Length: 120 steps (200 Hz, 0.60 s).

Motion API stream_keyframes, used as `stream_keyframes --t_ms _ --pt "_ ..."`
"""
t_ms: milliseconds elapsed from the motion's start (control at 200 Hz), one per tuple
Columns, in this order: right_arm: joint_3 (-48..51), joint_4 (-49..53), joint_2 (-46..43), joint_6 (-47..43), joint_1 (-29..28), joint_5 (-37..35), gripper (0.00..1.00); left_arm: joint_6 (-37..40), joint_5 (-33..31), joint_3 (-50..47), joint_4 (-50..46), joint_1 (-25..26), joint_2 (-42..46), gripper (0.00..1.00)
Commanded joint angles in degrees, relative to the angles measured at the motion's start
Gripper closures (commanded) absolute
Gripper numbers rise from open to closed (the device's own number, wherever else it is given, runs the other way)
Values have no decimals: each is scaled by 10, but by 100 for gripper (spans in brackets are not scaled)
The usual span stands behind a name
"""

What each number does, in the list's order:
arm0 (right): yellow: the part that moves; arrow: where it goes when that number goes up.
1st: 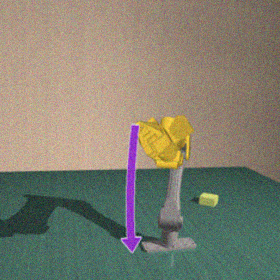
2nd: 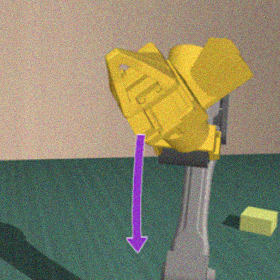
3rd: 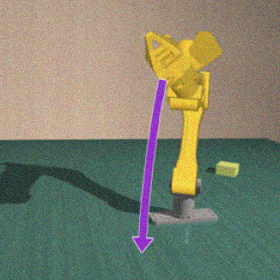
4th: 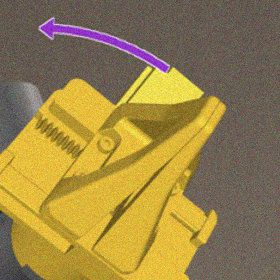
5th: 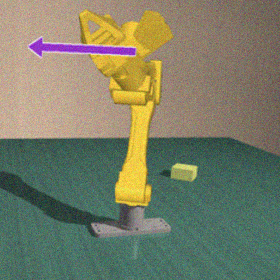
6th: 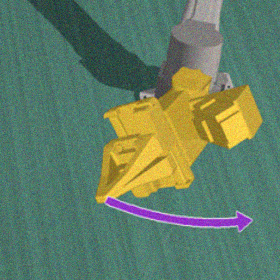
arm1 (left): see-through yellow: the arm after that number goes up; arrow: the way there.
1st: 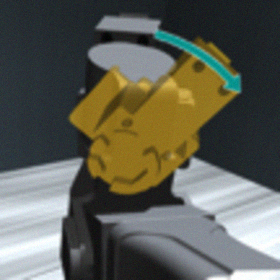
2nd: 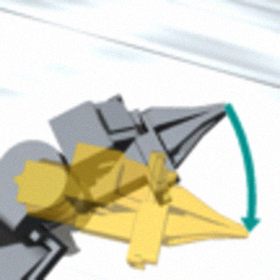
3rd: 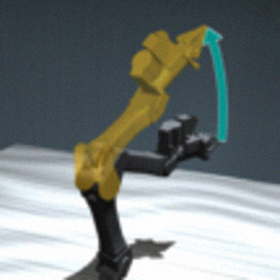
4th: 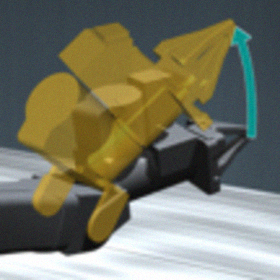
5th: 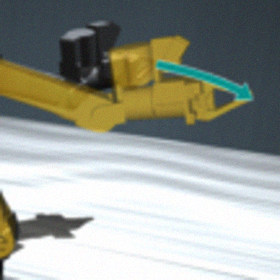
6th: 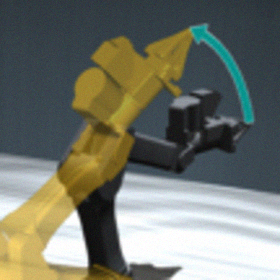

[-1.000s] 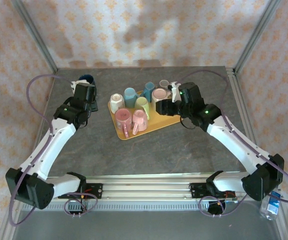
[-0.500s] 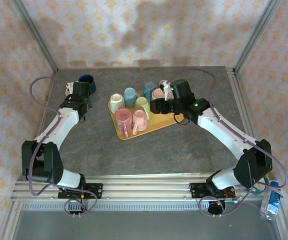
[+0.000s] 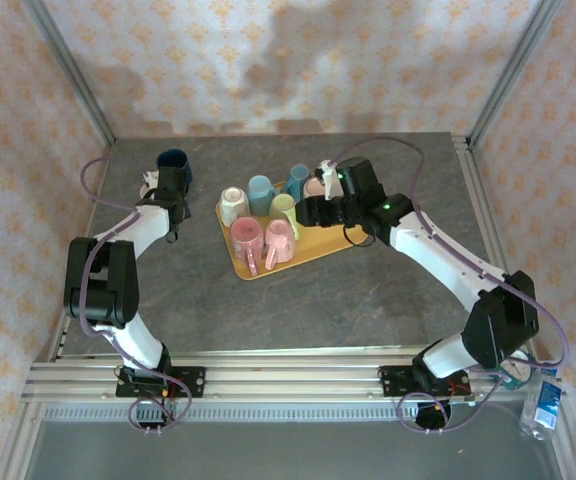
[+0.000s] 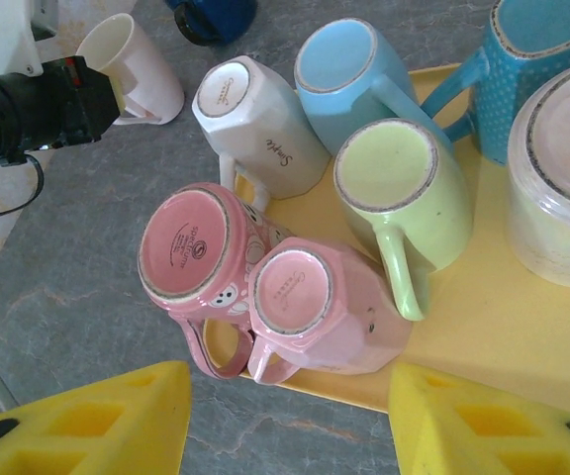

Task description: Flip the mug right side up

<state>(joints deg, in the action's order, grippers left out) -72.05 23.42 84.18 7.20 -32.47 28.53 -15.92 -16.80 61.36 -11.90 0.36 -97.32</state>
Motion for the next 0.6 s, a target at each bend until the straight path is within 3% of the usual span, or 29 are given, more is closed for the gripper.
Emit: stream_keyframes --t_ms 0,240,395,596 --pt "-22 -18 9 -10 1 8 45 3 -24 37 49 -6 -2 100" --pt "-30 -18 17 -6 4 12 45 -10 7 43 71 -24 -26 100" --pt "-35 -20 18 -2 6 14 45 -17 23 44 81 -29 -37 94" --pt "-38 -19 20 2 8 13 45 -20 28 35 84 -30 -27 58"
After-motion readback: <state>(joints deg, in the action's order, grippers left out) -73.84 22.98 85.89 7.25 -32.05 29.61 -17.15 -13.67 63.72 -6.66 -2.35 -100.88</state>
